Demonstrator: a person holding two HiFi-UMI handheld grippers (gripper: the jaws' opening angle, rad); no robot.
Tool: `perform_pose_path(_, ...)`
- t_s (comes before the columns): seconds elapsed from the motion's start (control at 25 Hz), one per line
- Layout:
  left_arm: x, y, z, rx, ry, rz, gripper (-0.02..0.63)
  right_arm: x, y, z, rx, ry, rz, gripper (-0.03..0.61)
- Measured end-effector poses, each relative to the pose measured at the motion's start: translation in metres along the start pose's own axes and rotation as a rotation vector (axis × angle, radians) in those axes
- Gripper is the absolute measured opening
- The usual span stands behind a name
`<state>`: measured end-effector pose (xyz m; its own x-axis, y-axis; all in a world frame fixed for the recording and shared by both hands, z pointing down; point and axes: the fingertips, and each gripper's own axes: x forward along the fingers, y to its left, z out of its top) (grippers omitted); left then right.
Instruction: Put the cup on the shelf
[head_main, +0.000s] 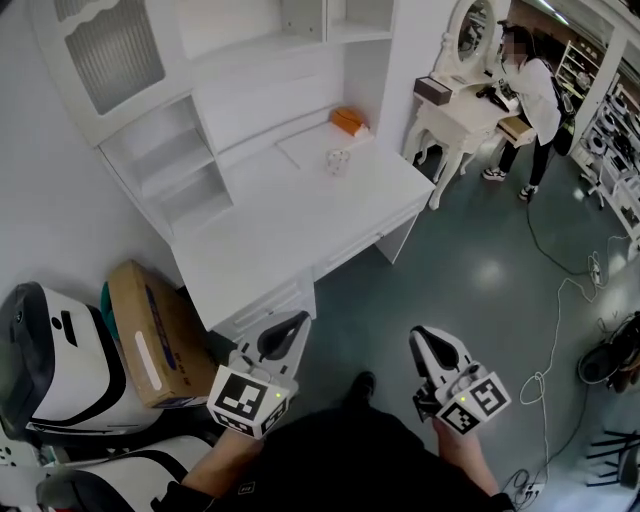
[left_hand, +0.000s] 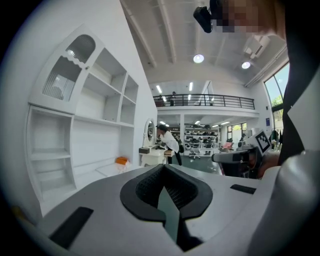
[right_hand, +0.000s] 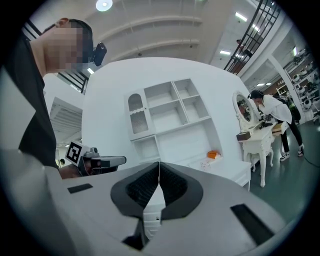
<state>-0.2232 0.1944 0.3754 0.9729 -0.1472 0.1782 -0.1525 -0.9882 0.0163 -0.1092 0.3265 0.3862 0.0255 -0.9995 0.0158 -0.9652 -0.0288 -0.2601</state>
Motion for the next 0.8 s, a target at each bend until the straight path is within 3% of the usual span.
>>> perform_pose_path(0.48, 0.117, 0.006, 0.023, -0.023, 0.002, 0.027, 0.012, 0.025, -0.109, 0.028, 0.025, 0.019, 0.045, 0.017)
perform_pose_path(0.8, 0.166, 0.007, 0.019, -0.055, 0.021, 0.026, 0.012, 0.032, -0.15, 0.027, 0.032, 0.076, 0.062, 0.017)
